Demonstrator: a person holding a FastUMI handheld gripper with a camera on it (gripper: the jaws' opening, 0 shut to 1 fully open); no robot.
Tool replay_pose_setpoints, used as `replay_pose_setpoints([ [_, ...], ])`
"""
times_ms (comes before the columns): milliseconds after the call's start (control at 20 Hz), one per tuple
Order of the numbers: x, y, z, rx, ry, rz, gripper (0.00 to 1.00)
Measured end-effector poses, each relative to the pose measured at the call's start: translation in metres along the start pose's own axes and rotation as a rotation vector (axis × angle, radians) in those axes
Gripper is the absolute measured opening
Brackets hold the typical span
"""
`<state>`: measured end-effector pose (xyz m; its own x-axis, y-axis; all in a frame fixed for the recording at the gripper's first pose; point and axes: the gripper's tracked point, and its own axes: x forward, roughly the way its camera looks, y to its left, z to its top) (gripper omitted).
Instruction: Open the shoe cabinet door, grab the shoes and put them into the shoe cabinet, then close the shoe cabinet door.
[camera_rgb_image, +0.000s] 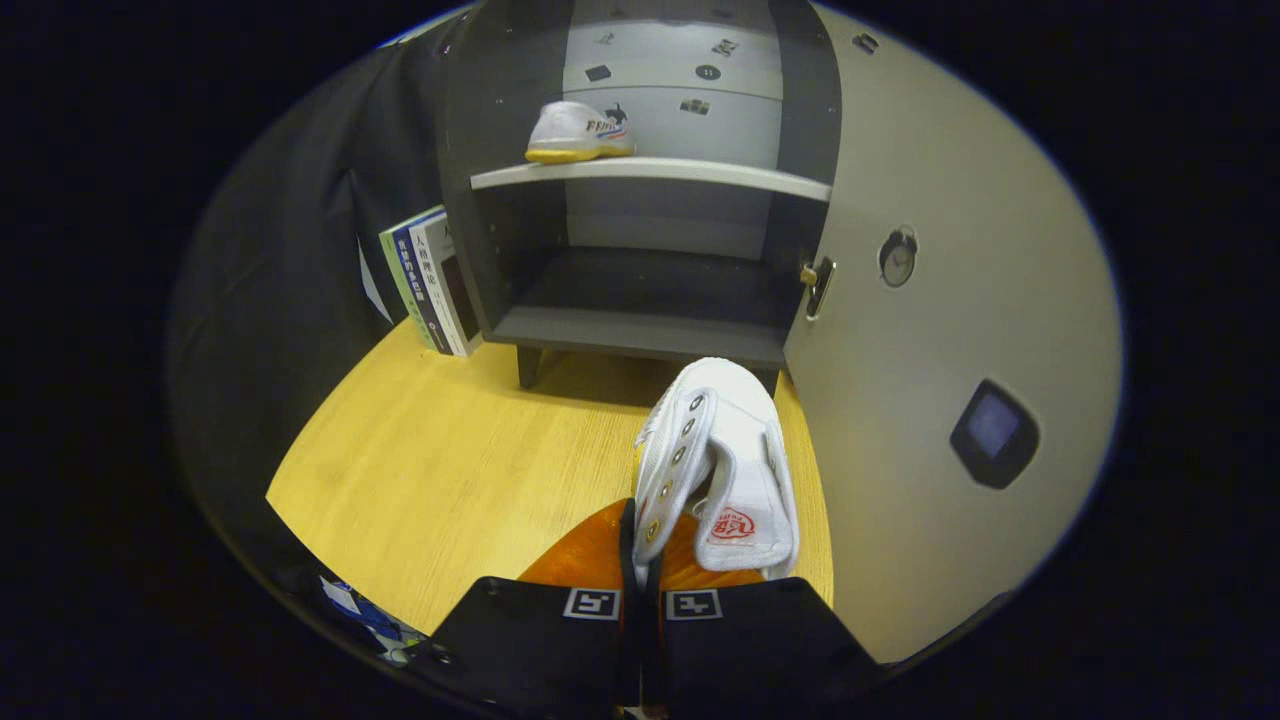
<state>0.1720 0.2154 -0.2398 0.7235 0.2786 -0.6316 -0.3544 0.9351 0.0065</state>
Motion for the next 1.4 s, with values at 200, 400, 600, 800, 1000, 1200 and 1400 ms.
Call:
replay_pose_setpoints([
  [200, -0.030, 0.003, 0.049, -0.020, -0.086, -0.001, 0.02],
  [400, -0.049, 0.003, 0.111, 0.003, -0.192, 0.015, 0.03],
  [600, -0.046, -0.008, 0.171, -0.019, -0.285, -0.030, 0.02],
  [800, -0.035, -0.015, 0.233, -0.009, -0.360, -0.032, 0.02],
  [1000, -0.009, -0.027, 0.292, -0.036, -0.412, -0.064, 0.02],
  [1200, 0.031, -0.038, 0.343, -0.029, -0.422, -0.077, 0.02],
  [1400, 0.079, -0.053, 0.376, -0.048, -0.409, -0.113, 0.02],
])
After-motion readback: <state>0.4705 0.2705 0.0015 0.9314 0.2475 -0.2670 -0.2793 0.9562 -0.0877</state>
